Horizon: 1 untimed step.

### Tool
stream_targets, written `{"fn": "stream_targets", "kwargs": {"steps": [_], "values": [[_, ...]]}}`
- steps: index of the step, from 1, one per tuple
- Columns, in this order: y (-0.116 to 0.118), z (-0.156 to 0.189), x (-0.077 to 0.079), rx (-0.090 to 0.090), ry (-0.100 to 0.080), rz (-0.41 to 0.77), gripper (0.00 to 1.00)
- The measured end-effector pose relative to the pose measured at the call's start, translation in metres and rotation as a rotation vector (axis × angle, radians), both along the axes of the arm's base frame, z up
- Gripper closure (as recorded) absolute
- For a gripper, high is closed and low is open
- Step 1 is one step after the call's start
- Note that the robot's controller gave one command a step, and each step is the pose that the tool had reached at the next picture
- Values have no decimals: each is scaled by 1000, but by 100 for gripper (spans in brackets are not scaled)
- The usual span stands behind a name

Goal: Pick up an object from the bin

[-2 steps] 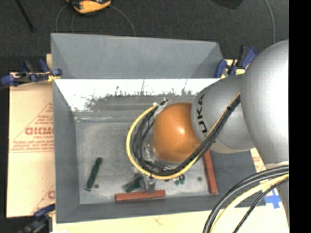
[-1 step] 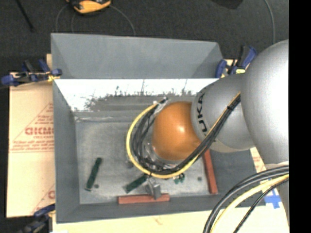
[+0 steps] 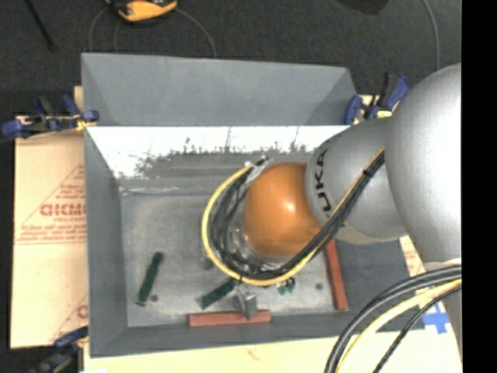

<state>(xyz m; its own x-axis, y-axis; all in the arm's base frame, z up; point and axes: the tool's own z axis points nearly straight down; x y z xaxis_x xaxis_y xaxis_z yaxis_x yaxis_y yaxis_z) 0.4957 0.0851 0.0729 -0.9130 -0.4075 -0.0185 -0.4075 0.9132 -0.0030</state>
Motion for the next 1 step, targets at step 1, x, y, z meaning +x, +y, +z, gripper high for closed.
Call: {"fn": "stream_targets", "kwargs": {"steps": [1], "values": [[-6, 10, 28, -4, 15, 26, 100]]}}
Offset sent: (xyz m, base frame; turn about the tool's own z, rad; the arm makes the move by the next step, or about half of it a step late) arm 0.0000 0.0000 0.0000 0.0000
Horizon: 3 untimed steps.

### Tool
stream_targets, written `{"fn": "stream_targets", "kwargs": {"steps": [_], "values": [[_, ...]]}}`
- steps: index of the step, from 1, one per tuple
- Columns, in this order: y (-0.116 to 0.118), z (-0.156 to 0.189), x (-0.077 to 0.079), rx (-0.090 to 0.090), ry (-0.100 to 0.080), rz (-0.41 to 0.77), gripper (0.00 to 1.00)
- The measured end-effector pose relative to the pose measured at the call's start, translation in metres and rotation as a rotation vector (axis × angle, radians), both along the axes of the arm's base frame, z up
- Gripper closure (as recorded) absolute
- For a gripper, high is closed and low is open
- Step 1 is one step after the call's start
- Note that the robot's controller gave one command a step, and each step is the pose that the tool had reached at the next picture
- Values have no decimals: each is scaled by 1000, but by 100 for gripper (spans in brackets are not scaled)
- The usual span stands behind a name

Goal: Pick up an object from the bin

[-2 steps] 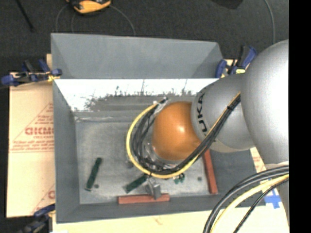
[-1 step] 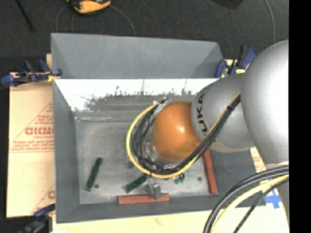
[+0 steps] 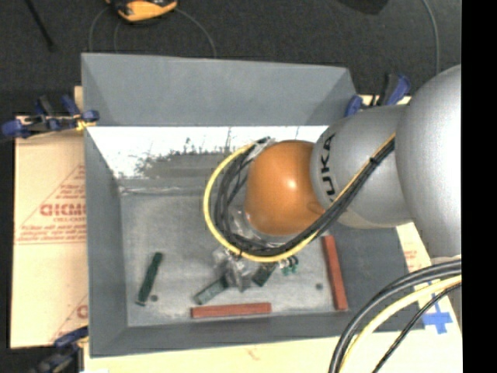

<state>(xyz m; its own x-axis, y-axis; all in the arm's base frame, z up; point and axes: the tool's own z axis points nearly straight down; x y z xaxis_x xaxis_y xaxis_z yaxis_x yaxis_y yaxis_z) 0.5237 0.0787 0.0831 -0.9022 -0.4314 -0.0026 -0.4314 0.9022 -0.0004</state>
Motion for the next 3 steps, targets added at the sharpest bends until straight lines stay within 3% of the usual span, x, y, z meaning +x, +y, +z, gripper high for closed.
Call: {"fn": "stream_targets", "kwargs": {"steps": [1, 2, 3], "values": [[0, 0, 0, 0, 0, 0, 100], [48, 112, 36, 1, 0, 69, 100], [49, 112, 36, 1, 1, 68, 100]]}}
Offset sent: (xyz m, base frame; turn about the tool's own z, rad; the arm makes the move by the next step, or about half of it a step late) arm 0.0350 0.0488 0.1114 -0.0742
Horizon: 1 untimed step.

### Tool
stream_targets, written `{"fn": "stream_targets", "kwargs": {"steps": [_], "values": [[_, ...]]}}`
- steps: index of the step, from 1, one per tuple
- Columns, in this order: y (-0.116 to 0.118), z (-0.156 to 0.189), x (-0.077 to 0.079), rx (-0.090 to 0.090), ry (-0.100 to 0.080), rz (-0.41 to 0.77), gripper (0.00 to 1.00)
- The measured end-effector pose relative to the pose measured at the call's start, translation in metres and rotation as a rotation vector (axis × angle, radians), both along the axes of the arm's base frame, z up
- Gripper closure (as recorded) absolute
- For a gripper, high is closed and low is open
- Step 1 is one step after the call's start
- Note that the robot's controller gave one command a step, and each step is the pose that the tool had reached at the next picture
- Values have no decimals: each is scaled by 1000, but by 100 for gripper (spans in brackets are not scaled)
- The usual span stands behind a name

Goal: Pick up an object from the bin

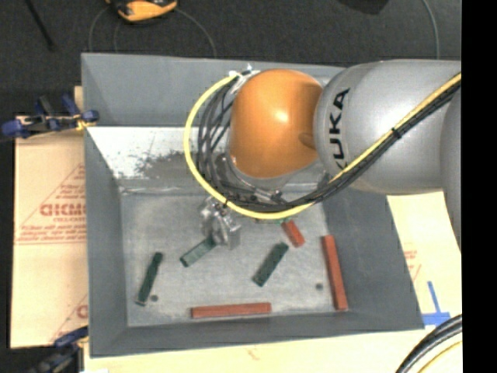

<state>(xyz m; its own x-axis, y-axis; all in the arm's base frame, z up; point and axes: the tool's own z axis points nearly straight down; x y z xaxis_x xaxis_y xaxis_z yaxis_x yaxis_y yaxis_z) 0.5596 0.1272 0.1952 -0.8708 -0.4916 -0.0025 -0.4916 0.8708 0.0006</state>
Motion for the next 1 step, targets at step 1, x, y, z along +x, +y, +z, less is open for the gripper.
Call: {"fn": "stream_targets", "kwargs": {"steps": [1], "values": [[-2, 51, 25, -2, 2, 16, 100]]}}
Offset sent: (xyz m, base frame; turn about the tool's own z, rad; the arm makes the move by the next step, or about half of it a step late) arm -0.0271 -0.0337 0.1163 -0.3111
